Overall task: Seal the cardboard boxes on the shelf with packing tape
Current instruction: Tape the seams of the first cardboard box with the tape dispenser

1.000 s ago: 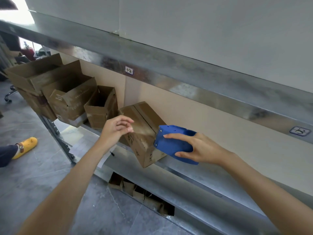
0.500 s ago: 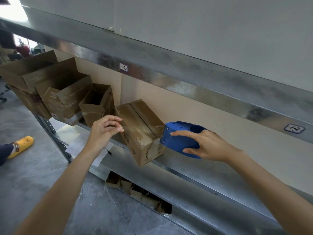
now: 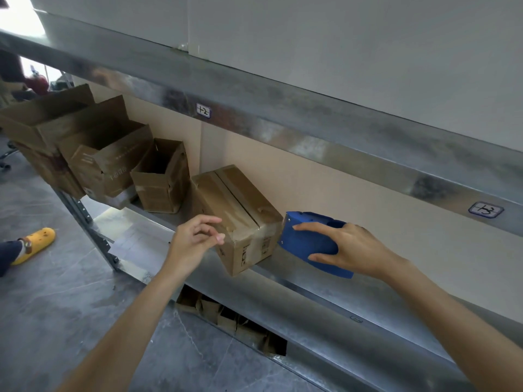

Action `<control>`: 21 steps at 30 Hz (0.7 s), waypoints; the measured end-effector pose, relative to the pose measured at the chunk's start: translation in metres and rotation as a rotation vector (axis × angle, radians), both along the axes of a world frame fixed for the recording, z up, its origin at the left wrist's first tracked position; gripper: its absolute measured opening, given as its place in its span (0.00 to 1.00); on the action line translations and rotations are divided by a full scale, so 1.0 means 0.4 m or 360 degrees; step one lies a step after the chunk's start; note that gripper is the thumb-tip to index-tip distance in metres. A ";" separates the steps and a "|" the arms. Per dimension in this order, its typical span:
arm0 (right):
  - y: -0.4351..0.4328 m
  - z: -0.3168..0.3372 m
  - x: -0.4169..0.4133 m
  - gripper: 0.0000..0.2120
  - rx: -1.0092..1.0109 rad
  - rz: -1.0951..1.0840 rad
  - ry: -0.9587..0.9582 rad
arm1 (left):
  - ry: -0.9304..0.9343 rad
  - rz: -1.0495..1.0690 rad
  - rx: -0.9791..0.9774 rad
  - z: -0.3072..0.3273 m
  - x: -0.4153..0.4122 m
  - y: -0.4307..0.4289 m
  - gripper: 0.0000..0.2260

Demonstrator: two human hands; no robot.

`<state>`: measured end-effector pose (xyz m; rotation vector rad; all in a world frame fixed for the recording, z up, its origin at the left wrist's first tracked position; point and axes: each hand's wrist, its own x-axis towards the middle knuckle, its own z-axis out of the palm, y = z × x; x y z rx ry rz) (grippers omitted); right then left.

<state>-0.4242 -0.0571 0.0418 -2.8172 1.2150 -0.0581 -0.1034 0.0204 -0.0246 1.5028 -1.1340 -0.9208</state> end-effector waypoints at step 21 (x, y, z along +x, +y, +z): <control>-0.014 -0.042 -0.083 0.28 0.0044 -0.0168 0.0048 | -0.0121 0.0091 -0.0131 -0.065 -0.033 0.008 0.14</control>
